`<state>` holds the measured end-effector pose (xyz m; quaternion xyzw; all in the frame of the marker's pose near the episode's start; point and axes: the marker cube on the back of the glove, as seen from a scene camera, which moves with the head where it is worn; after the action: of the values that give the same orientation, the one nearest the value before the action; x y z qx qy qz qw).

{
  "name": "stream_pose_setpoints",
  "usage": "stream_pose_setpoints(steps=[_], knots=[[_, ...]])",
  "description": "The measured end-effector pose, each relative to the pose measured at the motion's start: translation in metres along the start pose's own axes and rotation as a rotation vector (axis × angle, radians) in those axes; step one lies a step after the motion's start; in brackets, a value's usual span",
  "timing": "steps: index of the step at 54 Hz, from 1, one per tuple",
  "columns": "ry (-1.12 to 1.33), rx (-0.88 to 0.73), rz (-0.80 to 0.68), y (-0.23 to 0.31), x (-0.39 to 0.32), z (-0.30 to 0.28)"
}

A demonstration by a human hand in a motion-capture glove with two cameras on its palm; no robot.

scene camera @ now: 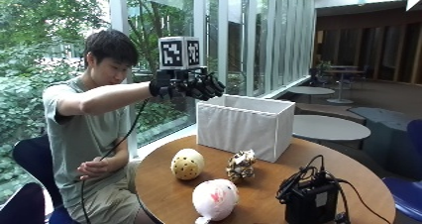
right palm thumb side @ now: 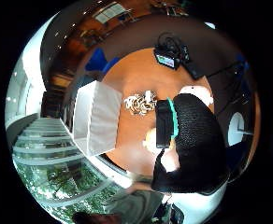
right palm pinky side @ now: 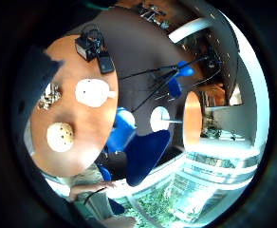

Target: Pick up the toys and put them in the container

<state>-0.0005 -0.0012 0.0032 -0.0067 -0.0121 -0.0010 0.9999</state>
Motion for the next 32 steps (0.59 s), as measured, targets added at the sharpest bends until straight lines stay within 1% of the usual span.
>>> stream_pose_setpoints(steps=[5, 11, 24, 32], knots=[[-0.036, -0.028, 0.003, -0.004, 0.0, 0.008], [-0.001, -0.032, 0.006, -0.006, 0.002, 0.011], [0.049, -0.01, -0.006, -0.005, 0.005, -0.002], [0.034, -0.009, -0.01, 0.0, 0.009, -0.012]])
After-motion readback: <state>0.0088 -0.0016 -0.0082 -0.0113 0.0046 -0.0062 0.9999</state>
